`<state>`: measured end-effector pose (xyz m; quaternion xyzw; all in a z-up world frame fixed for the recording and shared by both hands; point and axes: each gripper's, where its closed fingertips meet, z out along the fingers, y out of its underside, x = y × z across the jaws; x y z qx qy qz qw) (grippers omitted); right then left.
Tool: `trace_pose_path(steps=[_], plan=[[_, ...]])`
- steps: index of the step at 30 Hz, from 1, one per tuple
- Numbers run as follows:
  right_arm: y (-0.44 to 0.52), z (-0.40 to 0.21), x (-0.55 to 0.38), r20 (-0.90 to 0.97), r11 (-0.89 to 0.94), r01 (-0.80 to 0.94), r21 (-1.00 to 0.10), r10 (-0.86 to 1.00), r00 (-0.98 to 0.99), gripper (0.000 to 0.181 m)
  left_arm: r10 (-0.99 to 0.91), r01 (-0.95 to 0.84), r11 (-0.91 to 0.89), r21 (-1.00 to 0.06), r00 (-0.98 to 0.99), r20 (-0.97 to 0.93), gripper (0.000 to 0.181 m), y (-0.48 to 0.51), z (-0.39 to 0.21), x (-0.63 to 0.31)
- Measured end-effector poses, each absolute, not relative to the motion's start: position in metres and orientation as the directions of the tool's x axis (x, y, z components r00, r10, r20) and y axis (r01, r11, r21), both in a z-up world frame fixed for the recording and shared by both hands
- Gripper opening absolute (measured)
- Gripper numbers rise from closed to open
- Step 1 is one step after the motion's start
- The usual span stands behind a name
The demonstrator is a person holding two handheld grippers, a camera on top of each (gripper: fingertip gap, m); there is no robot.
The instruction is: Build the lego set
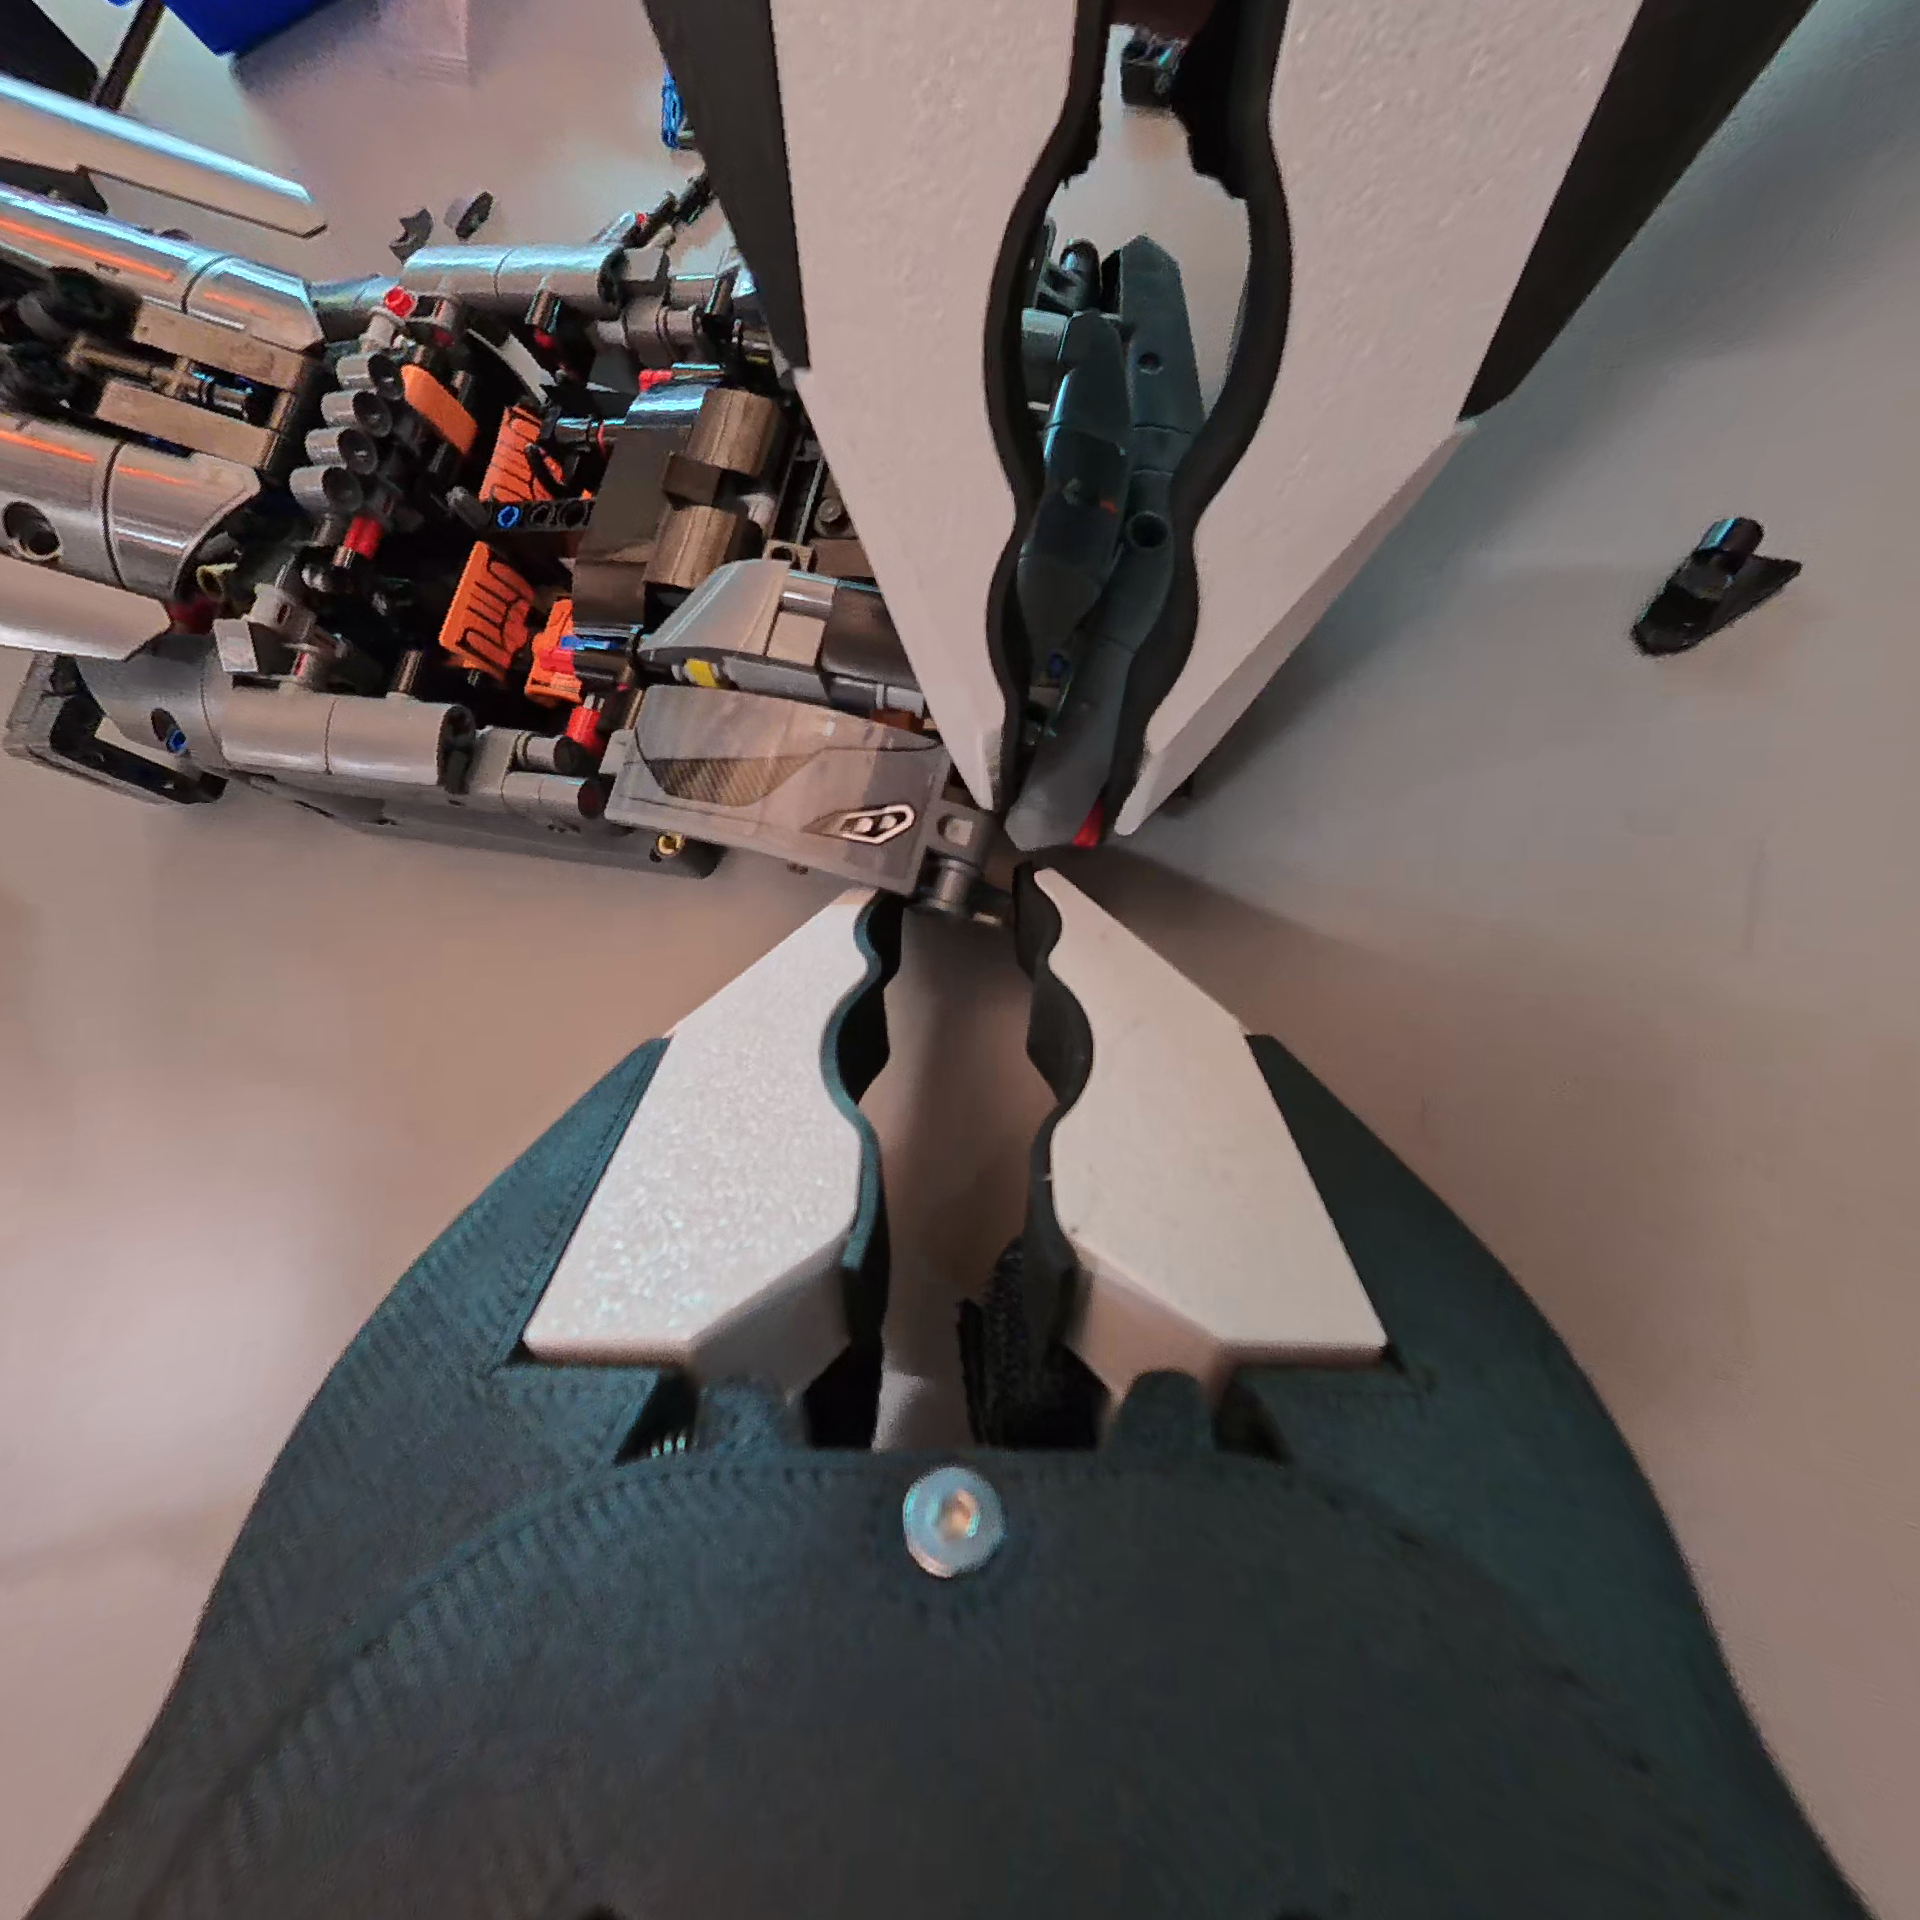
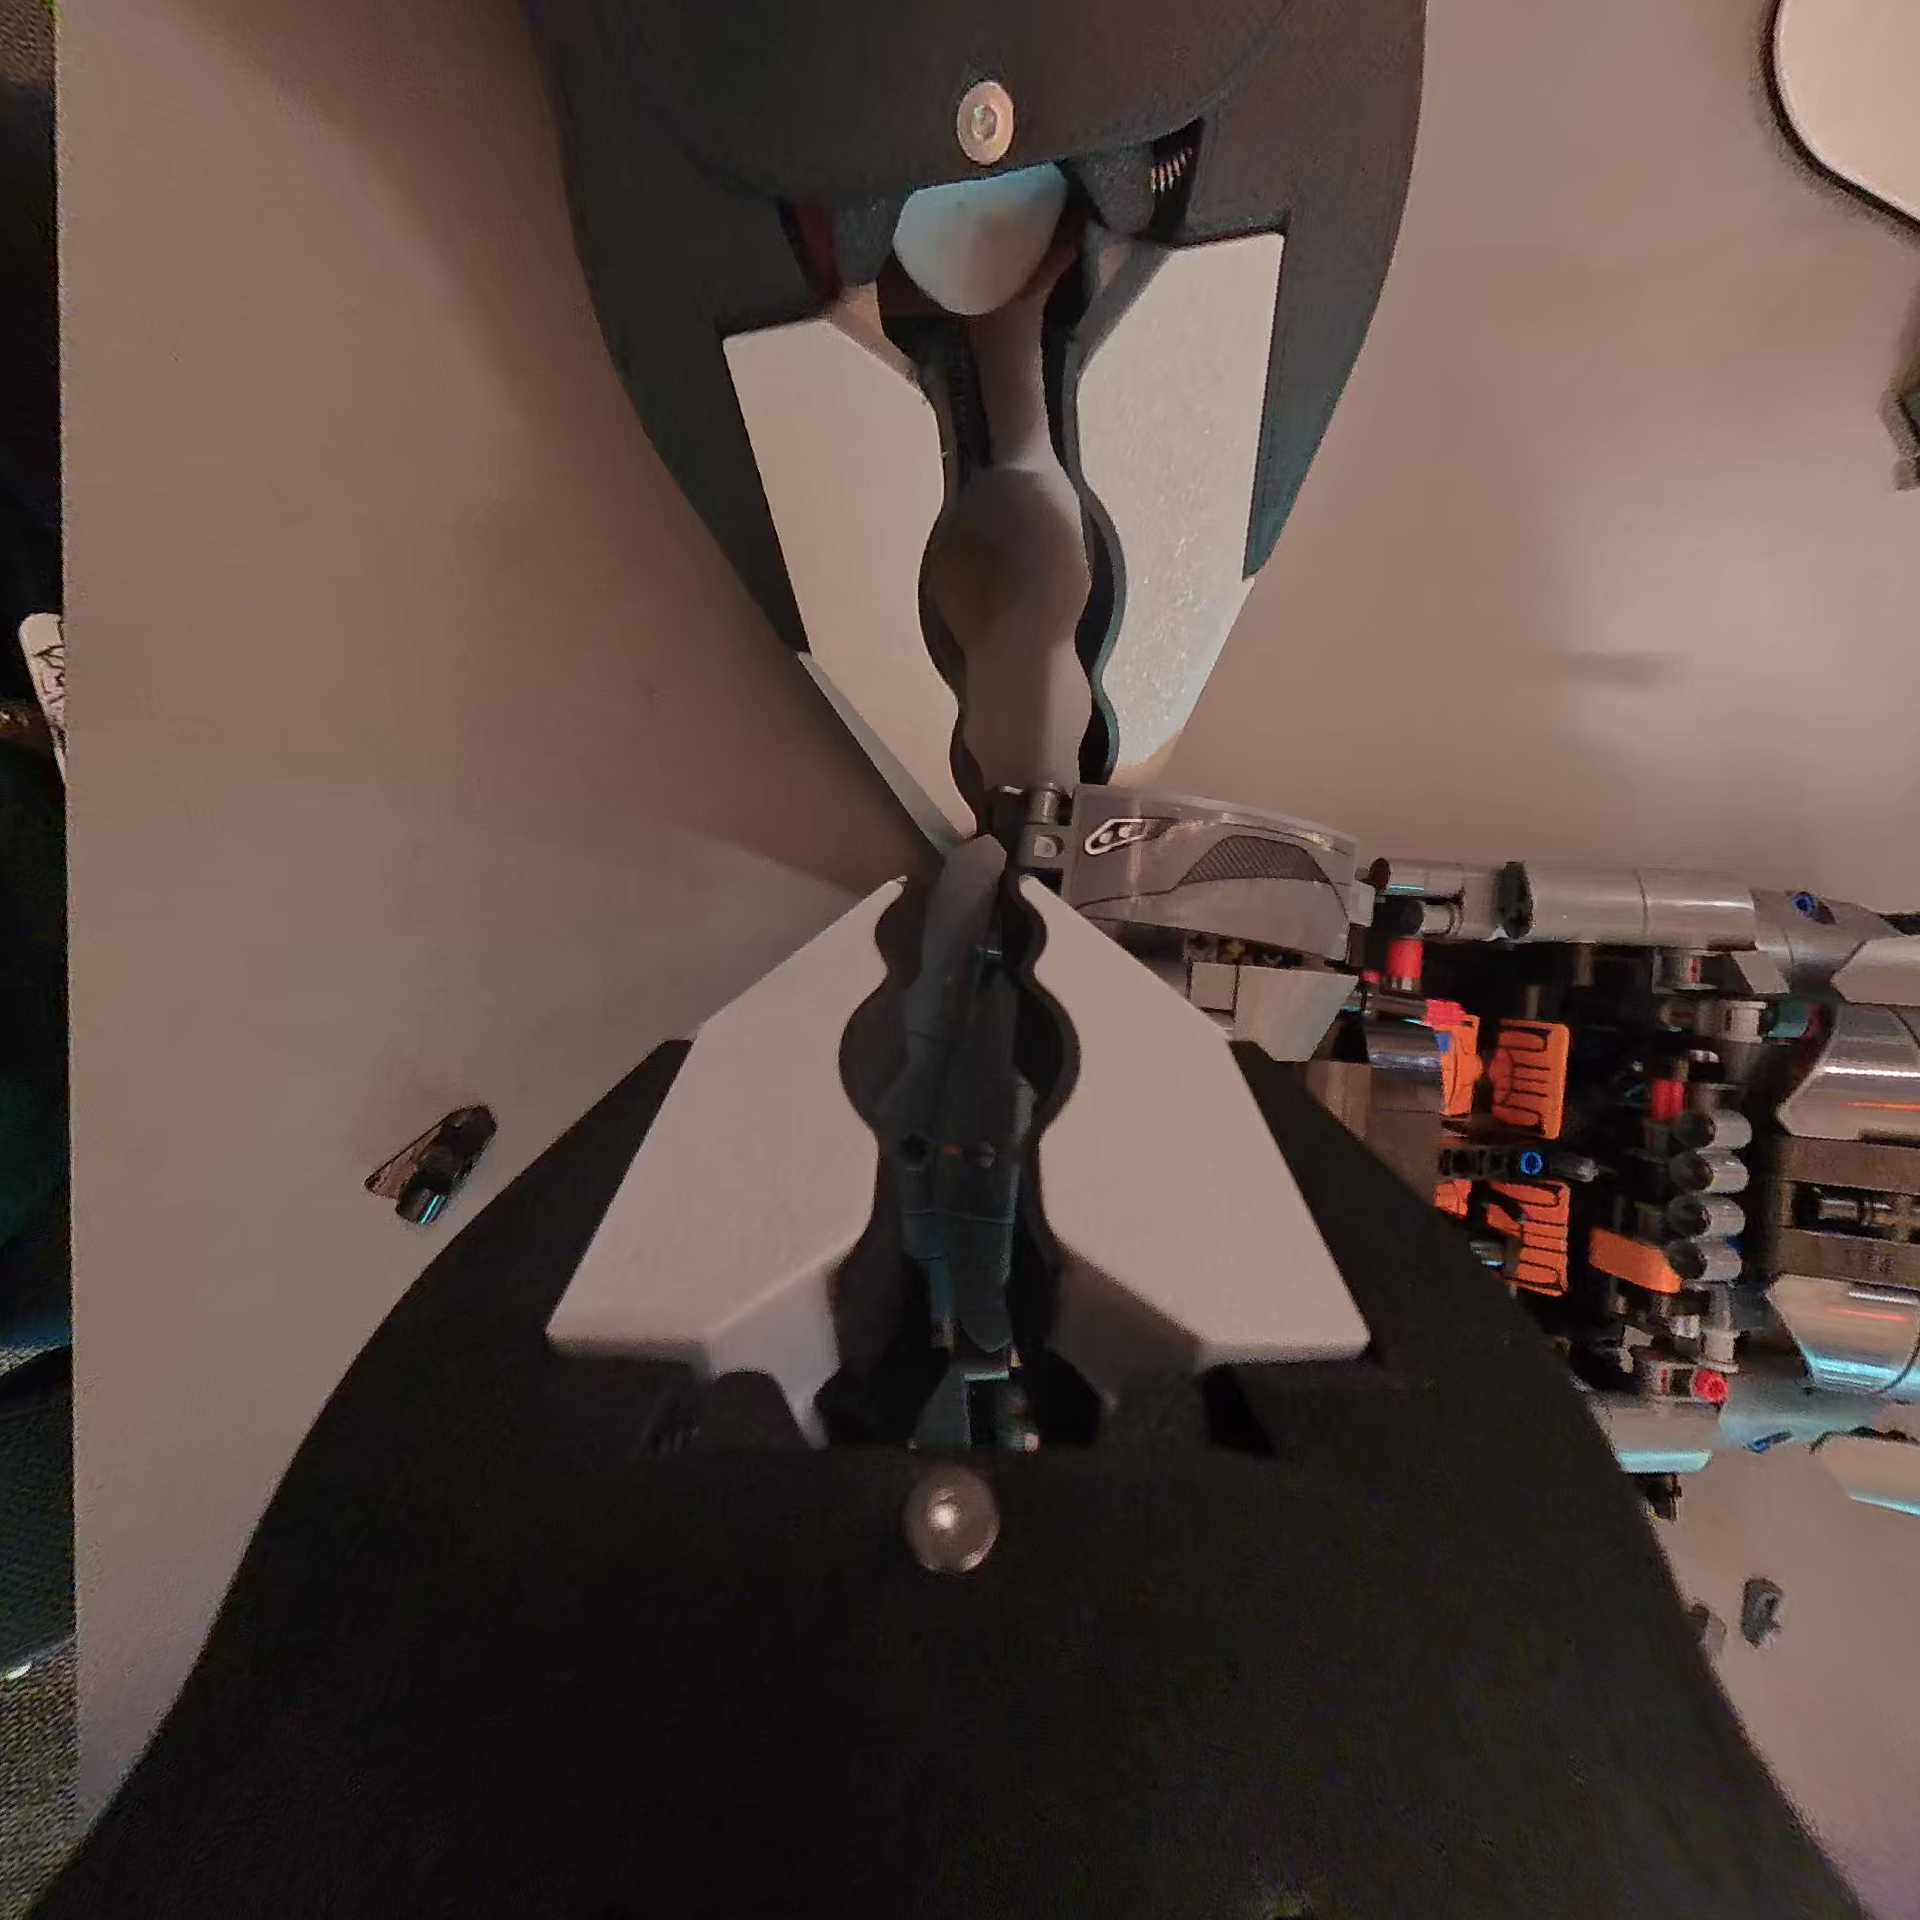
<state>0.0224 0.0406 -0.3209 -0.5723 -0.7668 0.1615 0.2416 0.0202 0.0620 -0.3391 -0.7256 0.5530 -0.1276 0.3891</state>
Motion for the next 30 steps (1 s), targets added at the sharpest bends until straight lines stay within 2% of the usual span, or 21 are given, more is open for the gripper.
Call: trace_pose_path(steps=[1,4,8,13,15,19,21,25,30], plan=[[0.041,-0.321,0.023,0.189,0.289,0.801,-0.524,0.957,-0.221,0.014,-0.900,-0.705,-0.083,-0.705,0.356,-0.250,0.019,0.062,-0.339,0.020],[0.038,-0.317,0.028,0.196,0.272,0.802,-0.531,0.961,-0.196,0.024,-0.896,-0.711,-0.063,-0.700,0.349,-0.274,0.020,0.062,-0.339,0.021],[0.036,-0.282,0.043,0.165,0.197,0.722,-0.664,0.980,-0.116,0.027,-0.901,-0.700,-0.069,-0.711,0.349,-0.256,0.021,0.061,-0.336,0.020],[0.083,-0.262,0.104,0.080,-0.051,0.627,-0.777,0.980,0.180,0.028,-0.913,-0.661,-0.066,-0.747,0.342,-0.222,0.021,0.056,-0.327,0.020],[0.098,-0.274,0.128,0.022,-0.156,0.607,-0.779,0.961,0.275,0.027,-0.914,-0.673,-0.059,-0.737,0.334,-0.231,0.020,0.056,-0.330,0.021],[0.102,-0.307,0.140,-0.070,-0.264,0.615,-0.743,0.944,0.321,0.025,-0.913,-0.683,-0.055,-0.728,0.330,-0.241,0.020,0.057,-0.331,0.023],[0.097,-0.315,0.135,-0.095,-0.265,0.616,-0.742,0.951,0.295,0.023,-0.908,-0.693,-0.043,-0.719,0.327,-0.260,0.020,0.057,-0.330,0.023],[0.093,-0.321,0.127,-0.096,-0.242,0.620,-0.747,0.961,0.259,0.003,-0.909,-0.720,-0.030,-0.693,0.308,-0.280,0.020,0.057,-0.330,0.023],[0.092,-0.322,0.126,-0.082,-0.219,0.627,-0.748,0.967,0.241,0.000,-0.911,-0.718,-0.026,-0.695,0.304,-0.280,0.019,0.059,-0.331,0.024]])
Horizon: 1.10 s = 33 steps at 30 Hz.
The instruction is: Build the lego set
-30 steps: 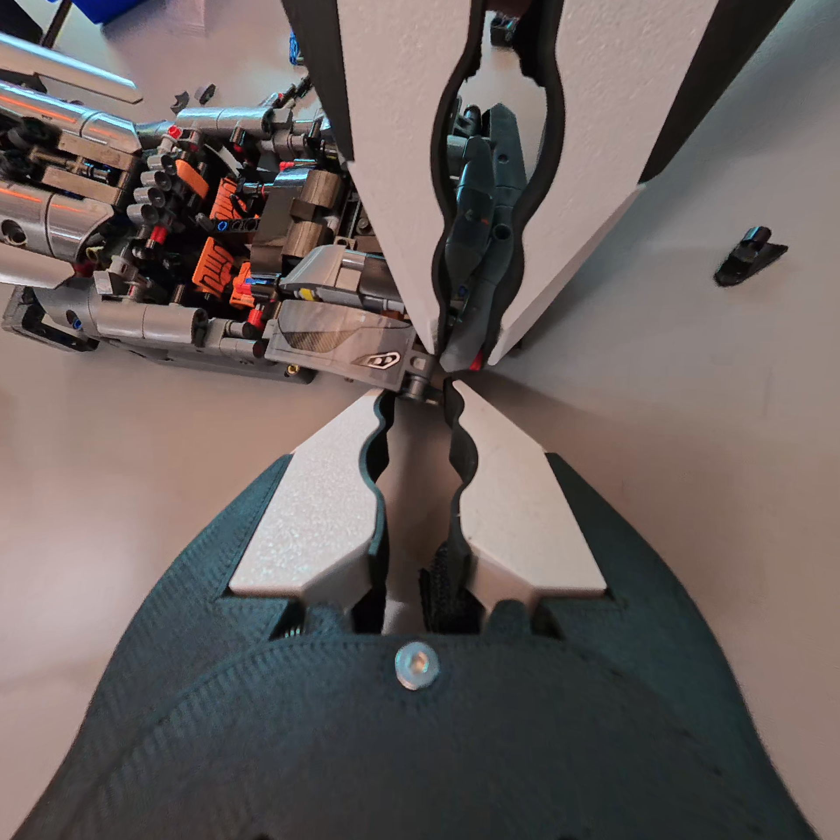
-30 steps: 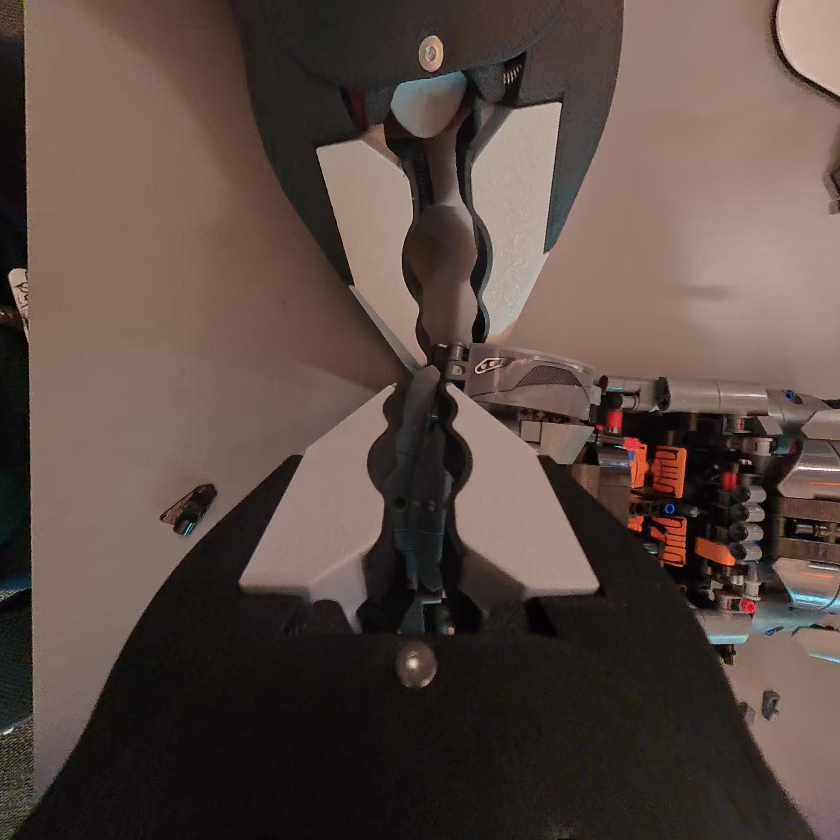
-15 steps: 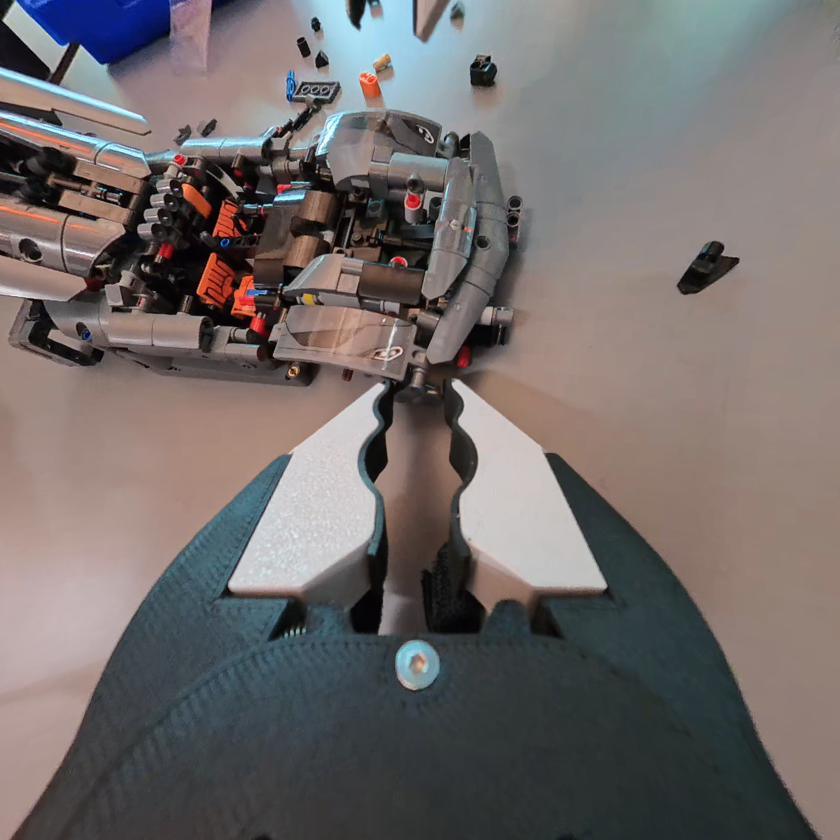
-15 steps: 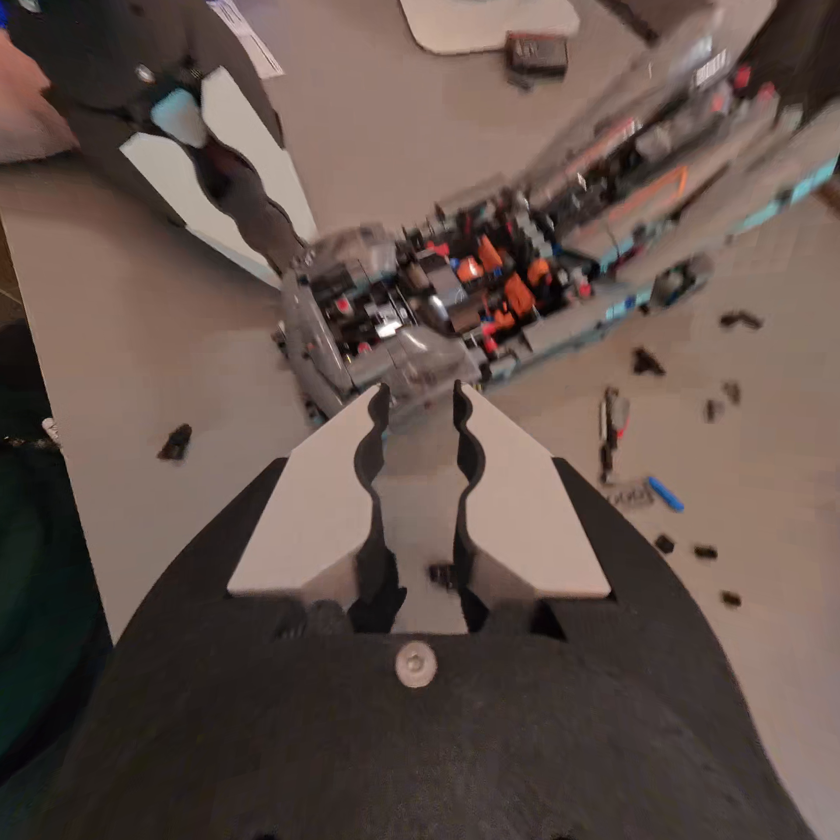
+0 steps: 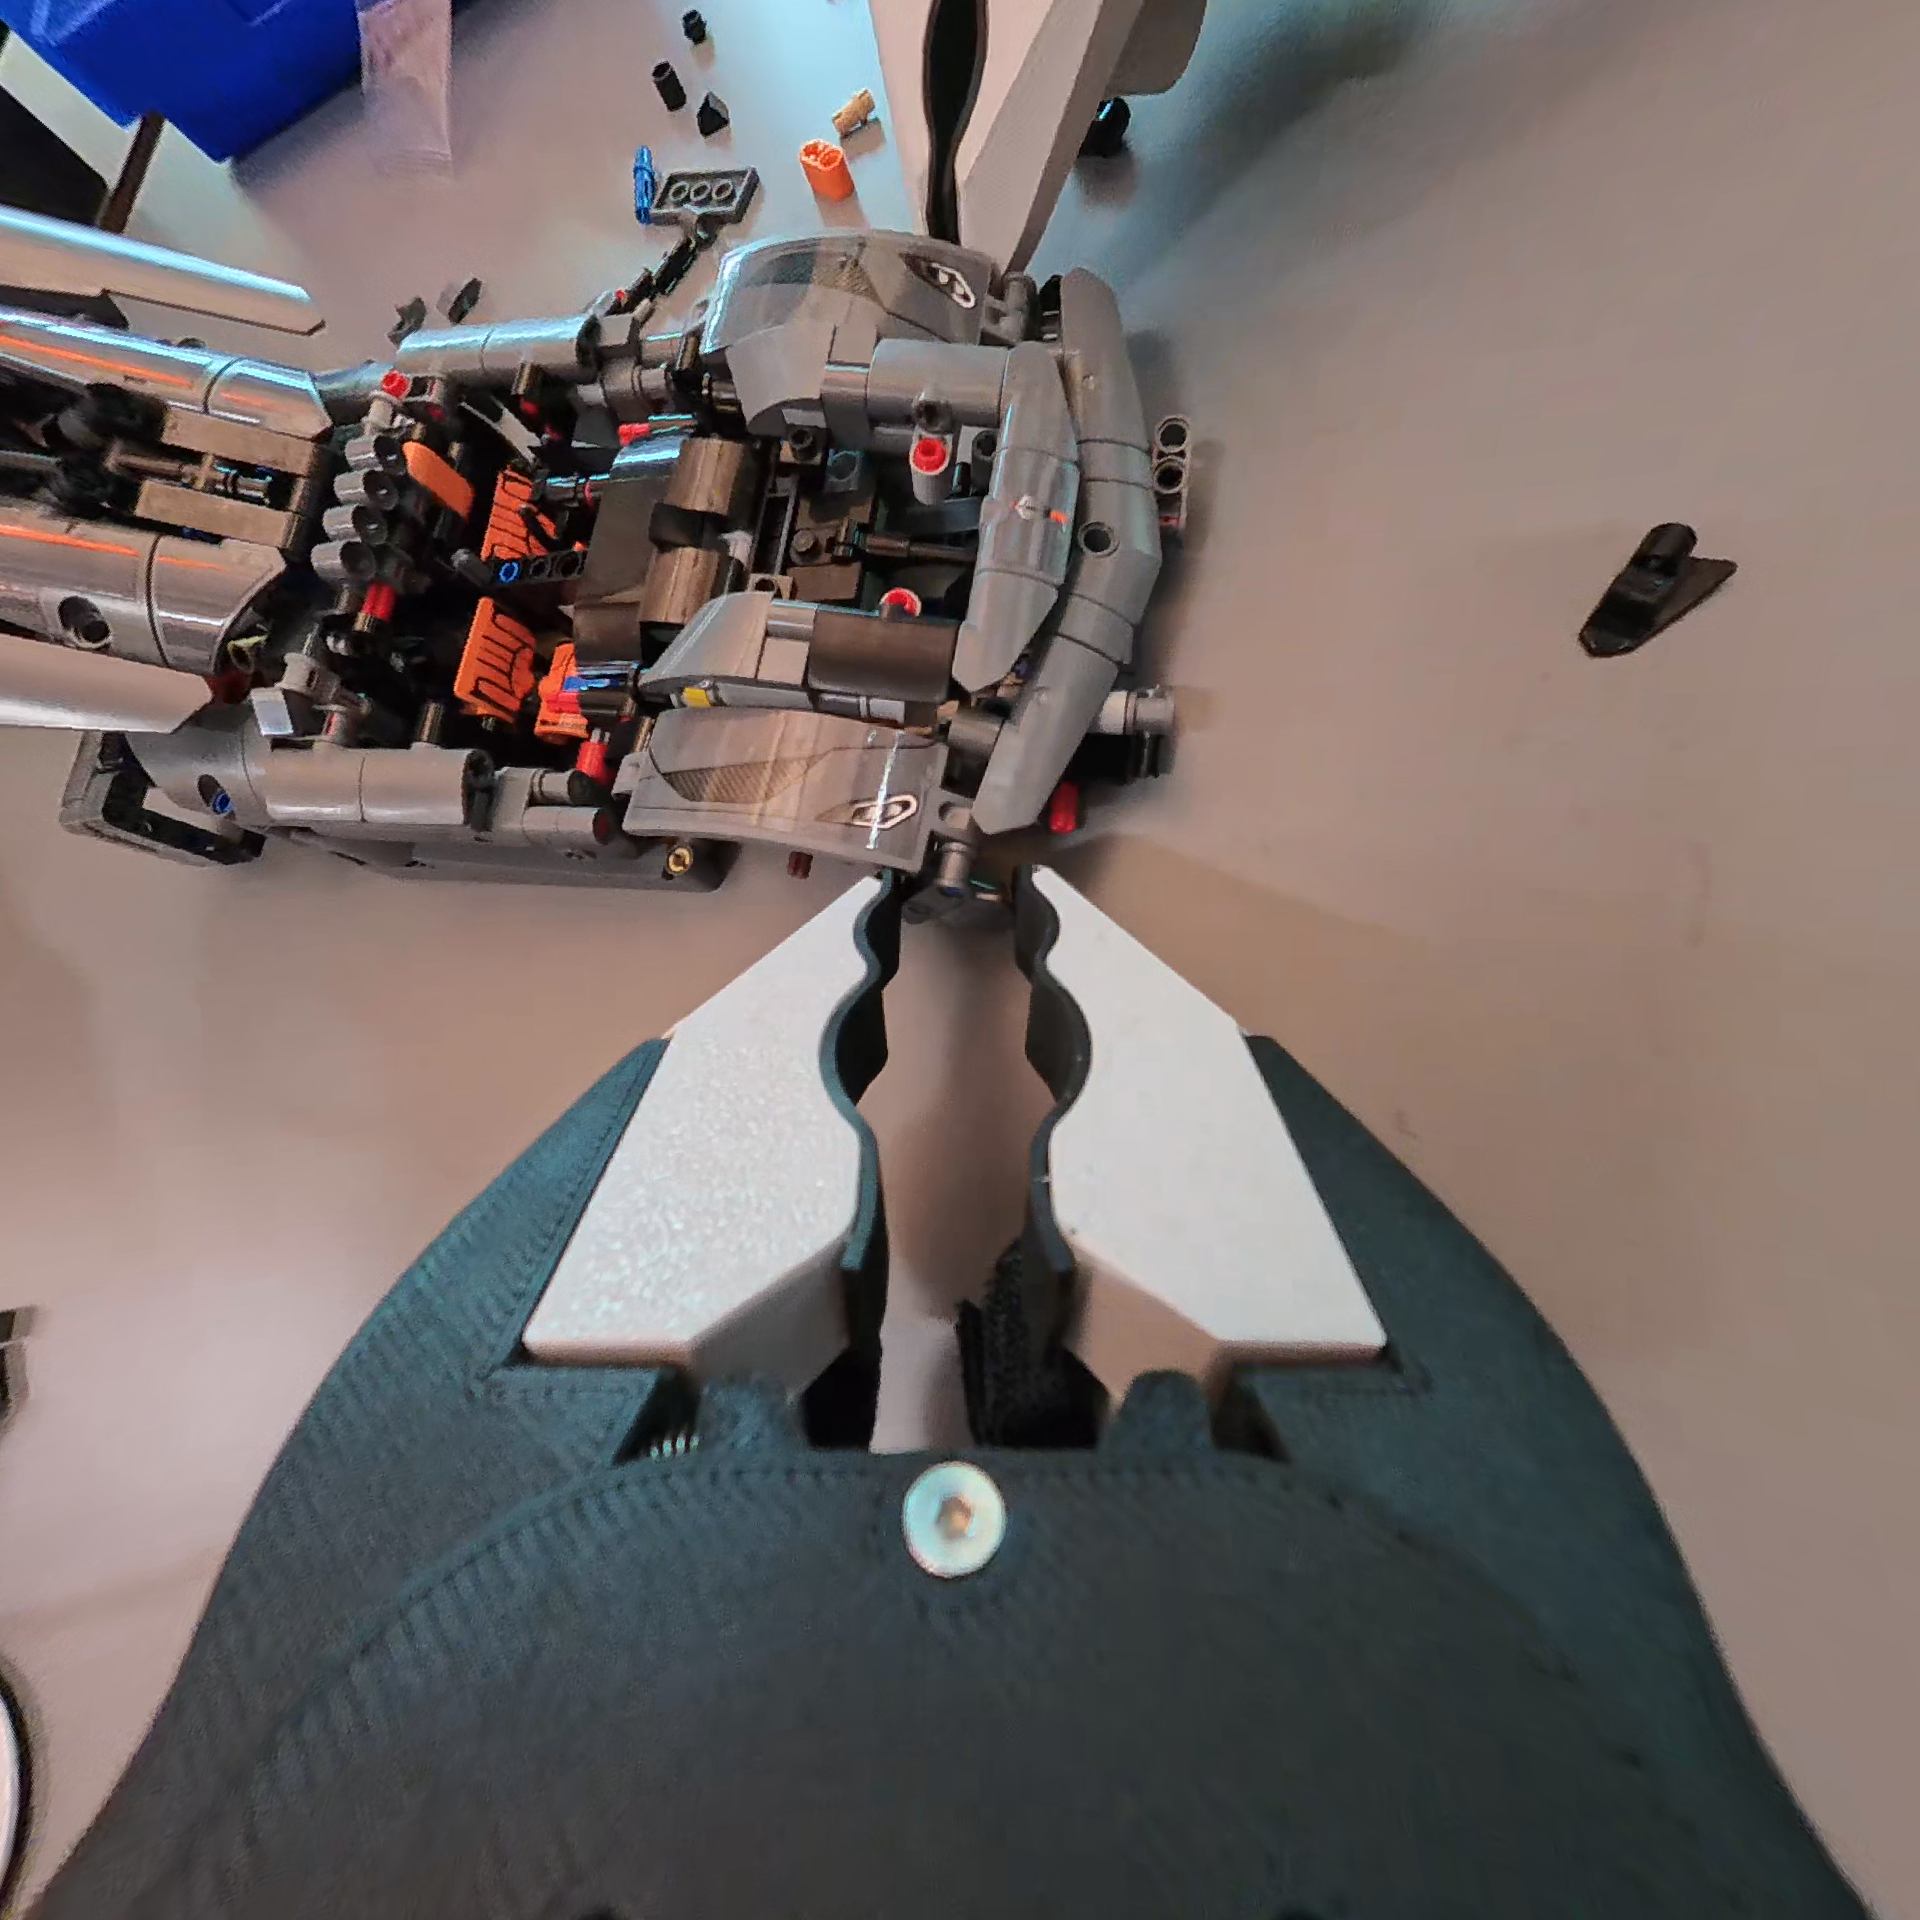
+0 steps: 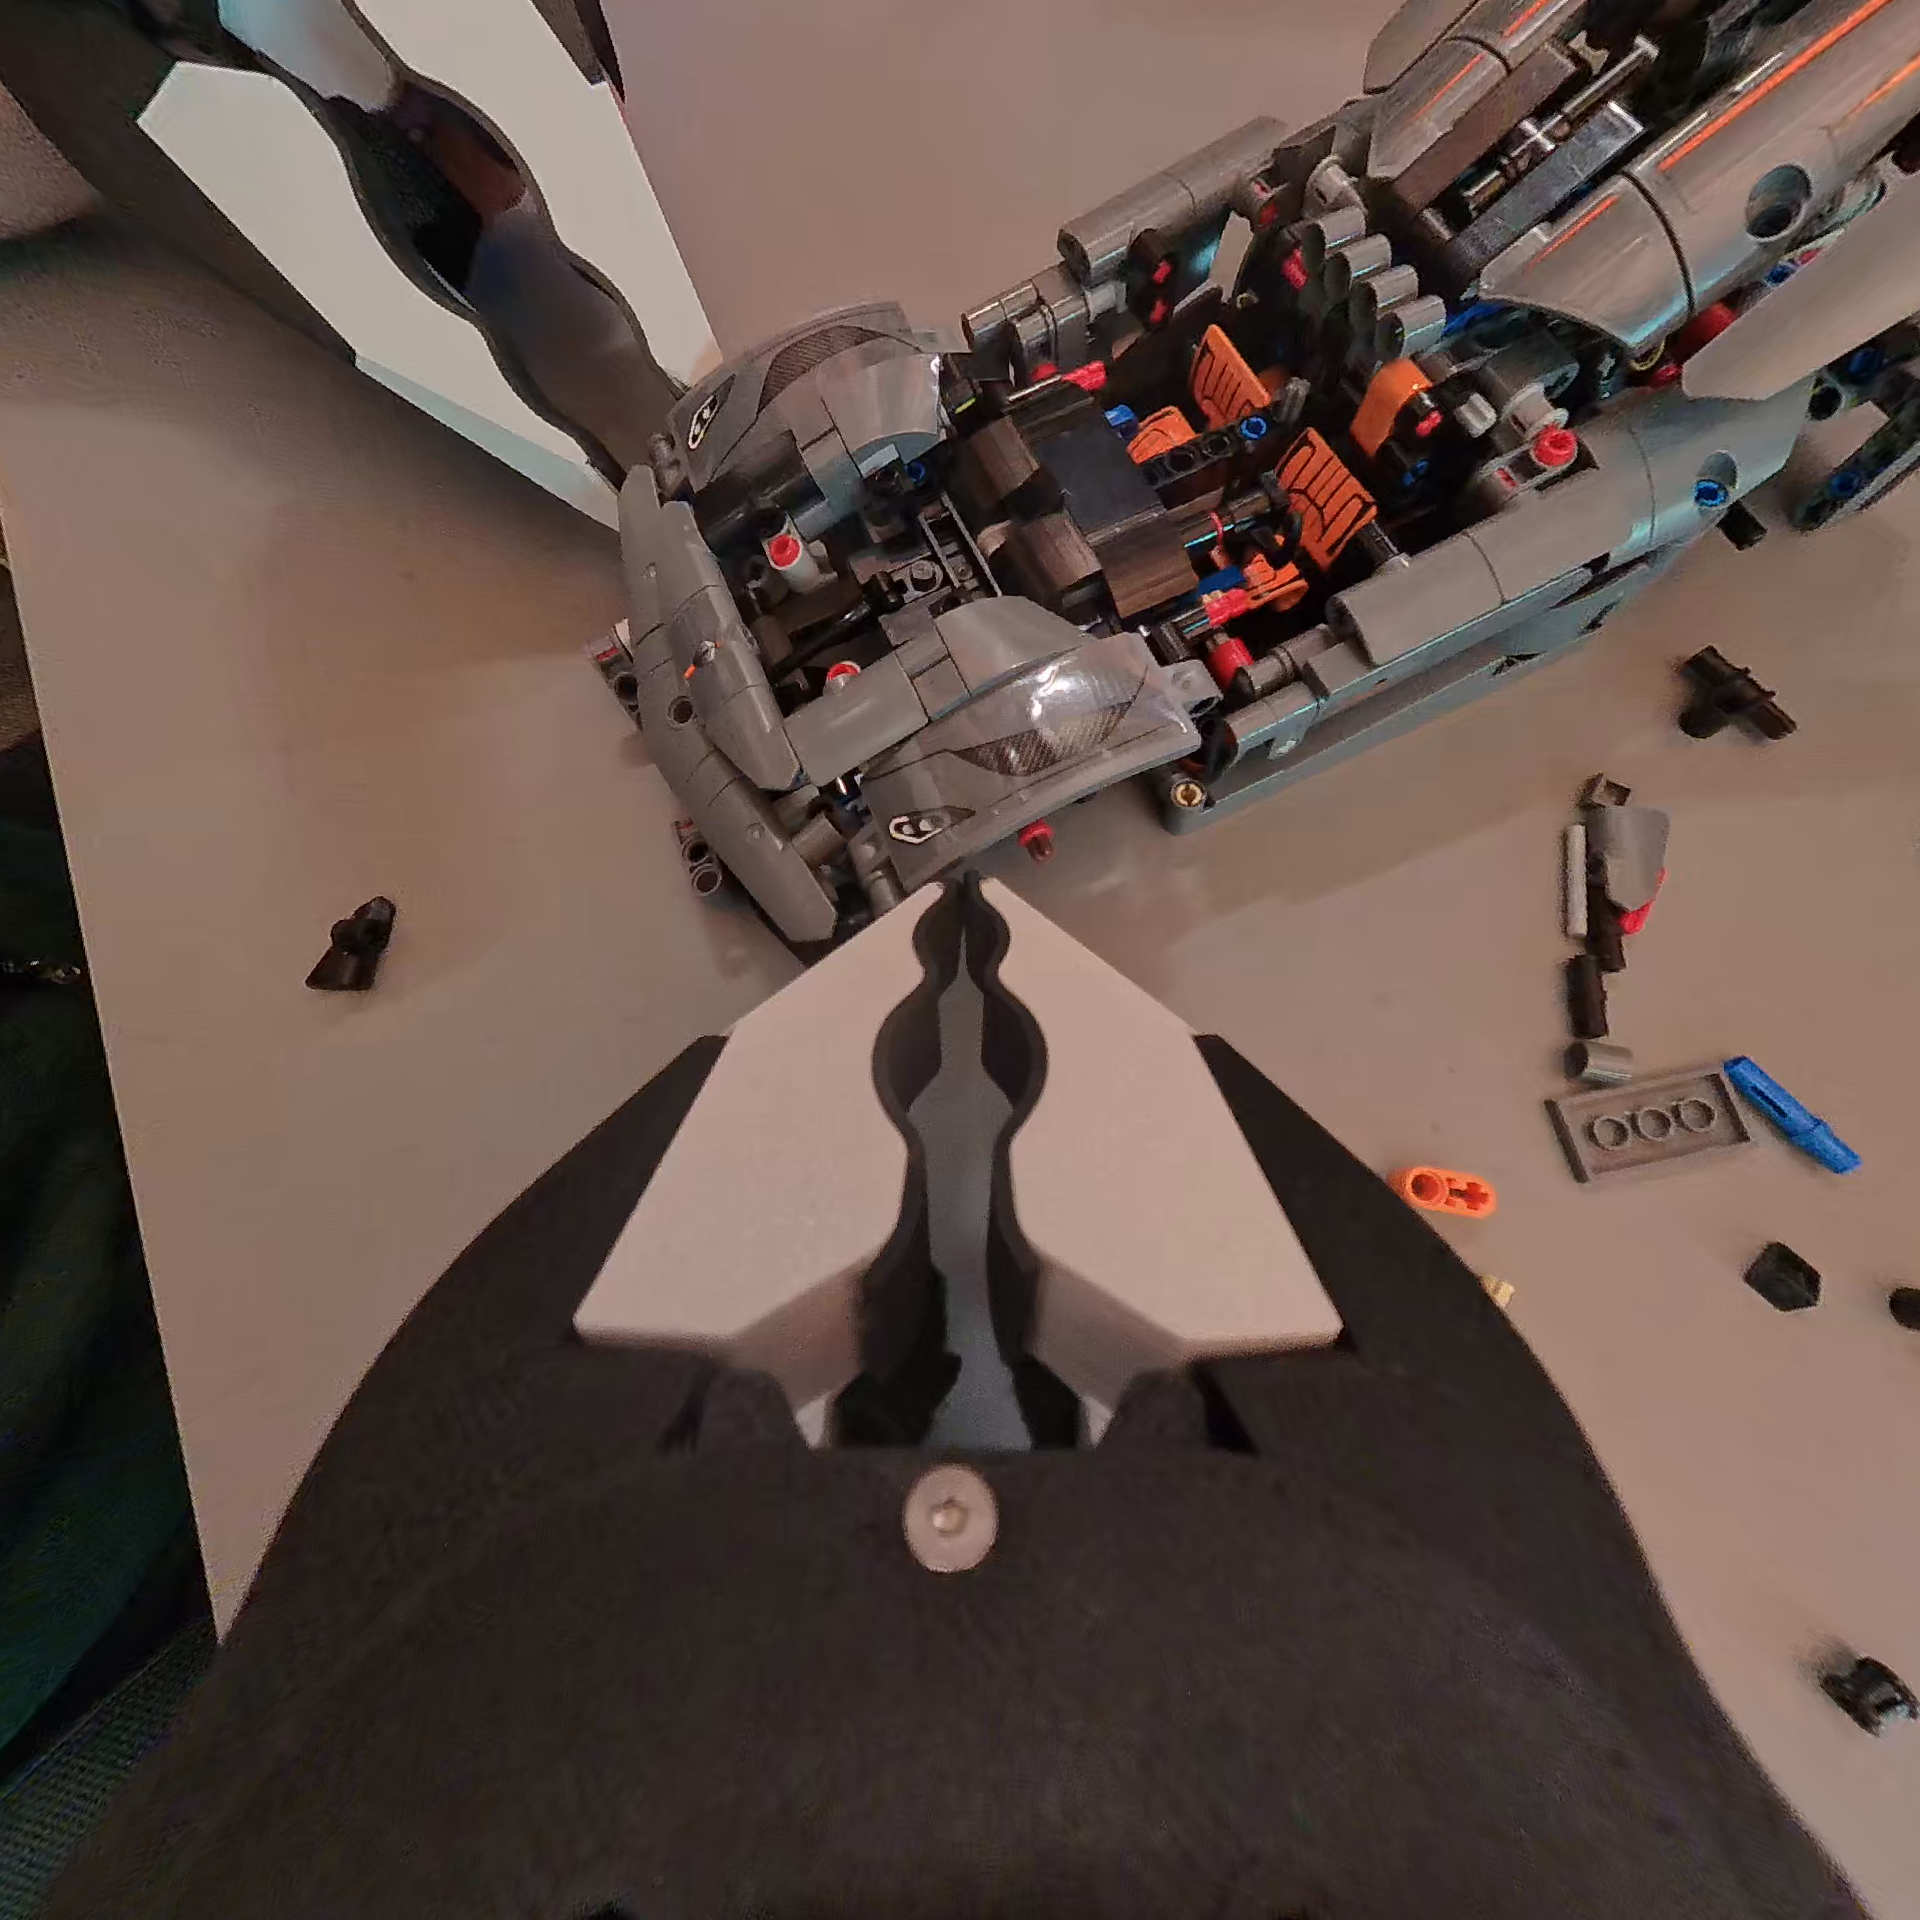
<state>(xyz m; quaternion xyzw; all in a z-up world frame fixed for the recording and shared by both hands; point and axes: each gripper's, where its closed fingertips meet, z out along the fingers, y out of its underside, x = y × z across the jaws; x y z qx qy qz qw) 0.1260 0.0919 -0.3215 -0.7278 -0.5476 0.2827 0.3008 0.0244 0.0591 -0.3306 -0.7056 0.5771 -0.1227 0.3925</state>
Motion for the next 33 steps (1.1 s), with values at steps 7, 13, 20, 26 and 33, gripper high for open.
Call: trace_pose_path(steps=[7,13,20,26,33], plan=[[0.093,-0.325,0.127,-0.085,-0.222,0.630,-0.744,0.967,0.240,0.000,-0.916,-0.715,-0.030,-0.698,0.300,-0.268,0.020,0.059,-0.331,0.027],[0.094,-0.323,0.134,-0.117,-0.250,0.614,-0.749,0.961,0.250,0.008,-0.940,-0.593,-0.200,-0.780,0.340,-0.017,0.030,0.056,-0.318,0.017],[0.091,-0.328,0.130,-0.107,-0.234,0.627,-0.743,0.967,0.233,0.003,-0.829,-0.329,-0.549,-0.768,0.329,0.452,0.028,0.067,-0.303,0.029],[0.089,-0.332,0.129,-0.100,-0.222,0.631,-0.744,0.970,0.222,0.000,-0.747,-0.259,-0.659,-0.706,0.332,0.576,0.008,0.075,-0.304,0.029],[0.089,-0.323,0.139,-0.116,-0.255,0.598,-0.760,0.958,0.261,0.004,-0.676,-0.182,-0.732,-0.656,0.314,0.667,0.009,0.075,-0.300,0.034]])
